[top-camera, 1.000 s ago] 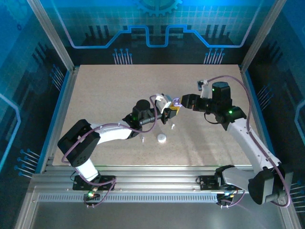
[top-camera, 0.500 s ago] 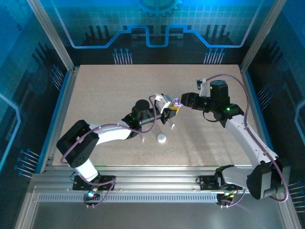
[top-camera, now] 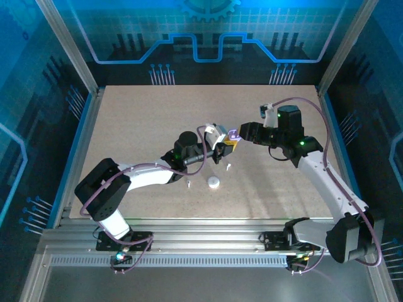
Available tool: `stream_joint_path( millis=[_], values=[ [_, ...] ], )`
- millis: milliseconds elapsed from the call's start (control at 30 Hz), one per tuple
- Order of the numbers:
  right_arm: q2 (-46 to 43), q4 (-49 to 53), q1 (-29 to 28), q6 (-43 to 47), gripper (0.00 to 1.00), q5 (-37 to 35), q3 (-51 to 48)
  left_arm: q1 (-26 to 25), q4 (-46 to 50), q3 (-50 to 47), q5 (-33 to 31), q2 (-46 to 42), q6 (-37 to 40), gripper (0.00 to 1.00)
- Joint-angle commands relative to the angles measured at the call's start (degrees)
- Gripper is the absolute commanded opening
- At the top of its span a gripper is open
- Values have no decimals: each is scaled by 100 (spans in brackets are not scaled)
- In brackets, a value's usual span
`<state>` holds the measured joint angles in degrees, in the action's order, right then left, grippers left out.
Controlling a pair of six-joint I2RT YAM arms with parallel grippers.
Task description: Insert the wireless bluetooth earbuds into the charging case
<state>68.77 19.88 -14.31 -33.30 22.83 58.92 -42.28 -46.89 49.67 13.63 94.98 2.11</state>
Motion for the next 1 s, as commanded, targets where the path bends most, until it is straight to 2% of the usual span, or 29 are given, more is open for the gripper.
stream_joint_path(
  millis=[0, 267, 500, 733, 967],
  values=[
    [-153, 470, -79, 119, 46, -436, 196, -45, -248, -9, 134, -190, 116, 15],
    [-459, -143, 8, 92, 52, 67, -34, -45, -205, -9, 122, -225, 155, 15],
    [-462, -262, 232, 111, 52, 362, -56, -45, -258, -36, 138, -216, 136, 15],
    [-452, -579, 657, 317, 52, 1101, -159, -44, -274, -52, 331, -286, 150, 15],
    [-375, 124, 751, 526, 46, 624, -82, -44, -365, -71, 402, -265, 106, 15]
  ],
)
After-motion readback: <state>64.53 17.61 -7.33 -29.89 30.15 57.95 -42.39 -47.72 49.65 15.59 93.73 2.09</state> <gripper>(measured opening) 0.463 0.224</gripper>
